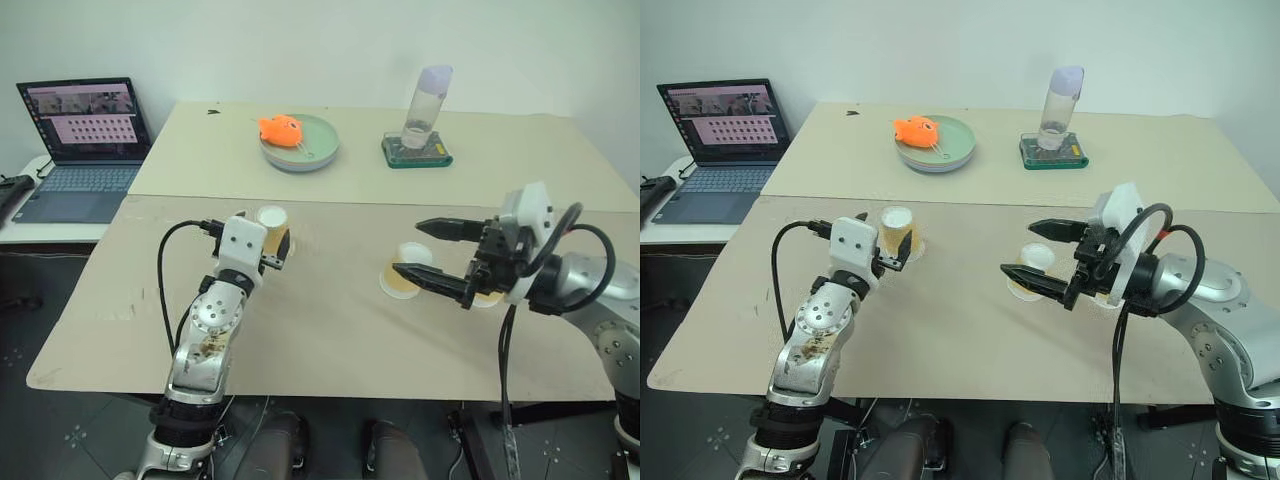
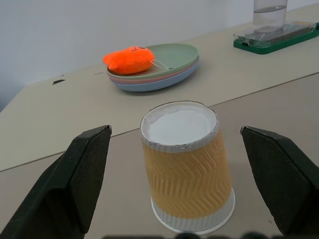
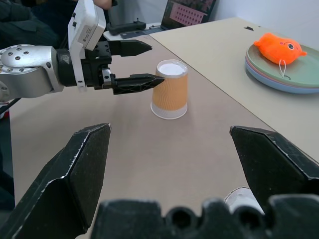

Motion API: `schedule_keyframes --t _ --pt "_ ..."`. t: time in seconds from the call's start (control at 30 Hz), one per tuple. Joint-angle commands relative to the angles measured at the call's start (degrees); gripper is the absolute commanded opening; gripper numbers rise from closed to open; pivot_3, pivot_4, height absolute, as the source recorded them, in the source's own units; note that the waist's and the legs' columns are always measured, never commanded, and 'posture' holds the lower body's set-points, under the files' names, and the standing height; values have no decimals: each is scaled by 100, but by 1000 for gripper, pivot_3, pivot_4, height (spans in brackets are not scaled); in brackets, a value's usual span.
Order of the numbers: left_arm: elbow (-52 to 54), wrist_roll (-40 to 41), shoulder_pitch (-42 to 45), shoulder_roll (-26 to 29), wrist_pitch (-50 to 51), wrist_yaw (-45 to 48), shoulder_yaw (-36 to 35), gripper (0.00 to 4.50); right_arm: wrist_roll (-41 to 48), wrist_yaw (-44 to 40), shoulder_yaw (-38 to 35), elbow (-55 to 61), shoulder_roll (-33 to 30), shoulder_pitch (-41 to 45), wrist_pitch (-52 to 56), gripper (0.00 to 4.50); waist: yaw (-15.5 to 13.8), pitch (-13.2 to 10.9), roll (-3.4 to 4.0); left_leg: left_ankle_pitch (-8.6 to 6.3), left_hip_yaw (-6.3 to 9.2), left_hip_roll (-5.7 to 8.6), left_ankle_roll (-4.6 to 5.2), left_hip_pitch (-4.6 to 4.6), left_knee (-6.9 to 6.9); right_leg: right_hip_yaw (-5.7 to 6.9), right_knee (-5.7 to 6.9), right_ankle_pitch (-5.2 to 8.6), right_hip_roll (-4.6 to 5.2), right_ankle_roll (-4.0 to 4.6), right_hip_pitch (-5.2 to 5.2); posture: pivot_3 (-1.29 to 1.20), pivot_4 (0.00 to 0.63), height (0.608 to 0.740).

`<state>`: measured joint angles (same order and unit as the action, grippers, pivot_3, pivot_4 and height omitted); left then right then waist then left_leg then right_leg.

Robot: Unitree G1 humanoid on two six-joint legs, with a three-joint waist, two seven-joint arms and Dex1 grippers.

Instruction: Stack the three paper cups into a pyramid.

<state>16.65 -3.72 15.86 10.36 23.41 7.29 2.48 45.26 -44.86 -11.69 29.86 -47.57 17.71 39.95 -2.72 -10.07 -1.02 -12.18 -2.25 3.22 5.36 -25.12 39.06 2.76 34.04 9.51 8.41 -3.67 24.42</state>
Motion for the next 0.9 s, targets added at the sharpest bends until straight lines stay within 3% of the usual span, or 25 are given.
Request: schedule_keyframes --t 0.03,0.9 --pt "-181 218 141 -143 -95 -9 -156 4429 63 9 -202 142 -31 66 -82 4500 -1 0 0 0 0 0 0 0 0 0 0 0 0 0 0 0 150 740" --pt "-2381 401 1271 -251 -1014 341 -211 4429 137 258 -401 403 -25 -179 -71 4500 6 0 -1 1 0 1 3 0 1 3 0 -1 1 -1 -1 0 150 740"
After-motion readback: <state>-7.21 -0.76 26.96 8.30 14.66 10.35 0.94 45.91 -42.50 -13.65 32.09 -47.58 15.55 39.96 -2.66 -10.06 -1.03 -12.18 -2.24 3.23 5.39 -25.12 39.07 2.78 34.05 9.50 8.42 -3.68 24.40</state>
